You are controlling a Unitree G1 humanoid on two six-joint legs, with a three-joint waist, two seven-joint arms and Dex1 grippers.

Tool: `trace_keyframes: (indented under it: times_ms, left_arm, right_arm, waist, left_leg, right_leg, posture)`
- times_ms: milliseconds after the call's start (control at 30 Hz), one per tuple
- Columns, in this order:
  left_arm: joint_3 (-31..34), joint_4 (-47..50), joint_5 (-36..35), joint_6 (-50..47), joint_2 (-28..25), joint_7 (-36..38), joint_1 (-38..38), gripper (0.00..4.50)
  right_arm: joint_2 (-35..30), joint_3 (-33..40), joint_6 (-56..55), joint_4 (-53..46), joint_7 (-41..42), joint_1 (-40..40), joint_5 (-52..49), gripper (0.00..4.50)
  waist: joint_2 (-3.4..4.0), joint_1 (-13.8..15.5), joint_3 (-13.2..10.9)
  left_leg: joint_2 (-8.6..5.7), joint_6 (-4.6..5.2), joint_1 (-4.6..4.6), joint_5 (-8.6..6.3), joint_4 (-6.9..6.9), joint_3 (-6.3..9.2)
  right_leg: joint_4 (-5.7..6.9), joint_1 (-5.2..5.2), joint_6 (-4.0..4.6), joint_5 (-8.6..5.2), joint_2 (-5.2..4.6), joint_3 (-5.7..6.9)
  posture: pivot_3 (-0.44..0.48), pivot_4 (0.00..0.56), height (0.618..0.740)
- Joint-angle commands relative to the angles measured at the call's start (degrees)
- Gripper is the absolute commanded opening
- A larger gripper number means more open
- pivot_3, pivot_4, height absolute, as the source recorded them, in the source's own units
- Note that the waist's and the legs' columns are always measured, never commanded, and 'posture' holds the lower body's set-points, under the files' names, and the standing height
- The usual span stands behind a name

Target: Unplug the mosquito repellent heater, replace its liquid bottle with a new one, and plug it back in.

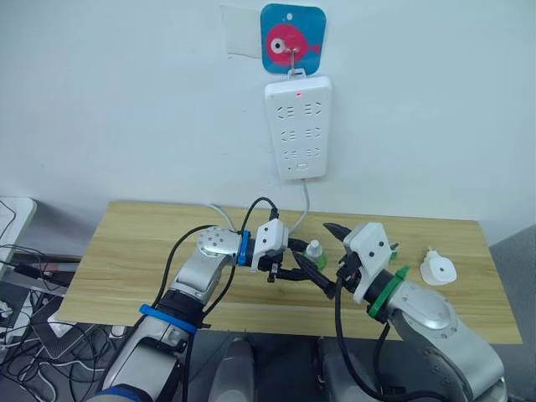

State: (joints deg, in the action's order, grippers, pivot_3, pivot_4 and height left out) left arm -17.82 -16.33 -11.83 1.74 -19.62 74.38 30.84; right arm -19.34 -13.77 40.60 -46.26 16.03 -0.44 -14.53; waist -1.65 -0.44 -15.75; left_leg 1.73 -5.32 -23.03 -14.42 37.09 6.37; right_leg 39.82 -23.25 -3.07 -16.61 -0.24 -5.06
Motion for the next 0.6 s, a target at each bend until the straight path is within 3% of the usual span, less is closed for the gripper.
trace_keyframes:
  times_ms: [33, 100, 333, 500, 600]
  left_arm:
    - [-0.52, 0.66, 0.10, 0.65, 1.05, 0.08, 1.07, 2.20]
    - [-0.48, 0.69, 0.10, 0.82, 1.35, 0.32, 1.11, 2.20]
    - [-0.45, 1.07, 0.32, 0.86, 1.13, 0.43, 0.63, 2.20]
    - [-0.68, 2.63, -0.19, 1.14, 0.25, 1.81, -0.35, 2.20]
    - [-1.24, 3.83, -1.08, 4.65, -0.83, 5.82, -1.11, 2.20]
  right_arm:
    - [0.81, -0.25, -0.97, -0.84, -0.79, 1.11, 0.34, 4.09]
    - [1.18, -0.33, -1.07, -0.83, -0.80, 1.47, 0.13, 3.59]
    - [1.10, -0.07, -1.12, -0.41, -0.10, 2.03, -0.25, 1.09]
    - [-0.20, 2.12, -0.98, -0.44, 3.28, 1.21, -3.31, 1.10]
    - [-4.14, 2.87, -2.57, 0.57, 11.69, -2.86, -7.27, 1.10]
  waist:
    - [0.00, -0.01, 0.00]
    - [0.00, -0.03, 0.00]
    - [0.00, -0.33, 0.00]
    - [0.00, -0.49, 0.00]
    - [0.00, -0.56, 0.00]
  left_leg:
    - [0.00, 0.00, 0.00, 0.00, 0.00, 0.00]
    - [0.00, 0.00, 0.00, 0.00, -0.01, 0.00]
    - [0.01, 0.01, 0.02, 0.00, -0.03, 0.00]
    - [0.01, 0.01, 0.01, -0.01, -0.04, 0.00]
    - [0.01, 0.01, 0.01, -0.01, -0.03, -0.02]
  right_leg:
    - [0.00, 0.00, 0.00, 0.00, 0.00, 0.00]
    - [0.00, 0.00, 0.00, 0.00, 0.00, 0.00]
    - [0.01, 0.00, 0.00, -0.01, 0.01, -0.01]
    - [0.00, 0.00, 0.00, -0.01, 0.01, -0.01]
    - [0.00, 0.00, 0.00, -0.01, 0.01, -0.02]
  posture:
    - [0.078, 0.237, 0.740]
    - [0.077, 0.240, 0.740]
    - [0.077, 0.240, 0.740]
    - [0.099, 0.246, 0.740]
    - [0.093, 0.236, 0.740]
